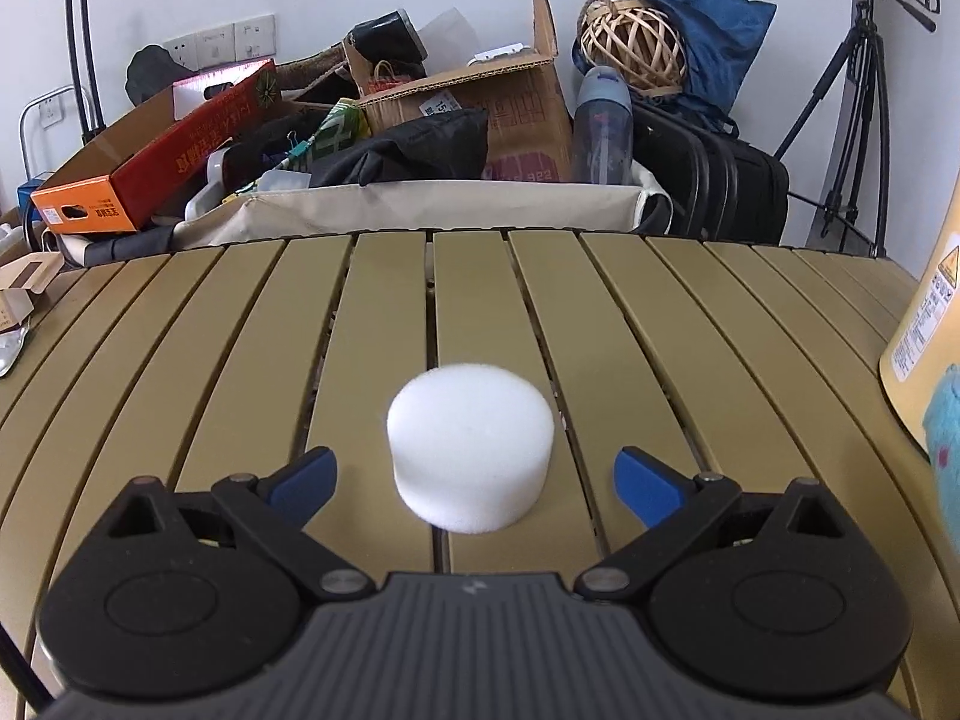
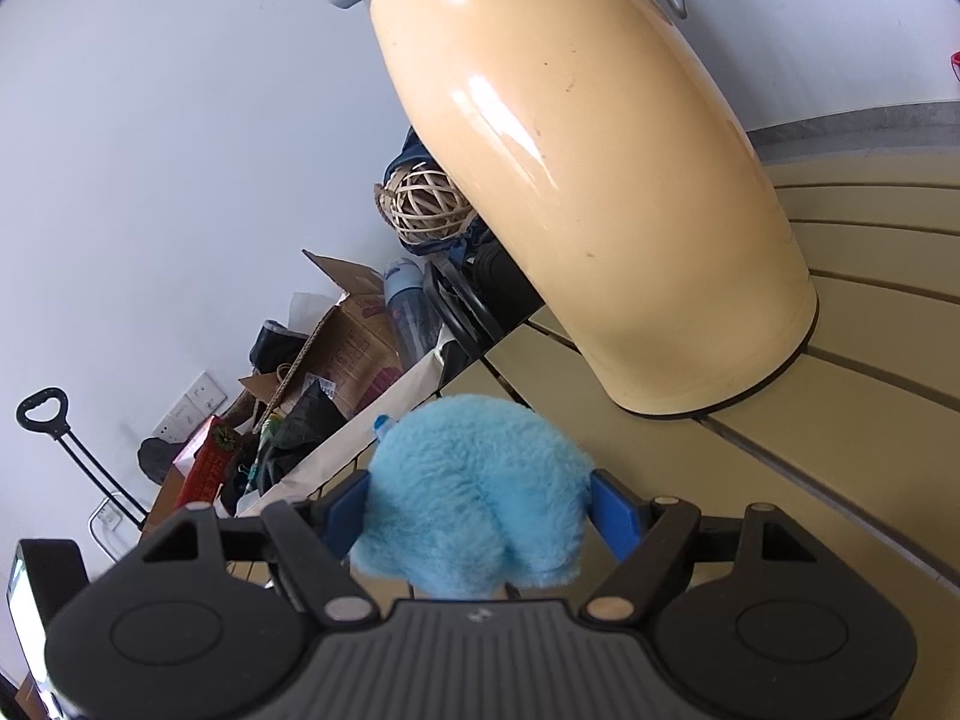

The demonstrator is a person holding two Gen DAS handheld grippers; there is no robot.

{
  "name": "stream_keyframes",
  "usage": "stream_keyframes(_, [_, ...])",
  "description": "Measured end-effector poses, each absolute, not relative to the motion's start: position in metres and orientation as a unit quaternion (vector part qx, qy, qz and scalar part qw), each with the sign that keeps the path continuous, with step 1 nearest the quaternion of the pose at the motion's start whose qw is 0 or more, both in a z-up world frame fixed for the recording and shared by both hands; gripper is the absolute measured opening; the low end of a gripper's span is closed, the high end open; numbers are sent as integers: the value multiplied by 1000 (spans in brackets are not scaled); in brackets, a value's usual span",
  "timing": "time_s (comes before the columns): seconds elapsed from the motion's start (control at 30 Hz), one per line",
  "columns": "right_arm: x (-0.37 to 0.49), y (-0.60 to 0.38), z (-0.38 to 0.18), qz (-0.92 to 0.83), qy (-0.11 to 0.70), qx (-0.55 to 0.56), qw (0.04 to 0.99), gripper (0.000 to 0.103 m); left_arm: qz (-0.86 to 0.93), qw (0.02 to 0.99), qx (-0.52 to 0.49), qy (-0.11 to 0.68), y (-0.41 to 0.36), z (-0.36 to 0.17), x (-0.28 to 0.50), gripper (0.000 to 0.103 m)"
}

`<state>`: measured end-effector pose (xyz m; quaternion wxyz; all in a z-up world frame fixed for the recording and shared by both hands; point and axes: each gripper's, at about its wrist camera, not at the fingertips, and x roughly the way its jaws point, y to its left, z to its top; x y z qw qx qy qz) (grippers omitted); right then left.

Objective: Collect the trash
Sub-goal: 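Grasp the white foam cylinder with the left tool while the right tool holds the cloth, then carry the foam cylinder and blue cloth in both tools down over the black bin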

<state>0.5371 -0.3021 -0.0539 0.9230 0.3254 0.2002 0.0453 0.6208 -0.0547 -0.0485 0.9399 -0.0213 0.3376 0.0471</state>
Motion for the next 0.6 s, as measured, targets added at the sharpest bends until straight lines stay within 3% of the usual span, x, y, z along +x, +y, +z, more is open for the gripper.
stream_keyframes(0.27, [535, -307, -56, 26, 199, 336, 920, 76, 43, 936, -31, 347, -50, -53, 626, 74])
stream_keyframes(0.33, [535, -308, -56, 24, 201, 336, 920, 77, 39, 937, -30, 345, -51, -53, 627, 58])
stream_keyframes(0.6, [539, -306, -56, 29, 205, 335, 919, 77, 35, 943, -26, 331, -51, -50, 623, 54])
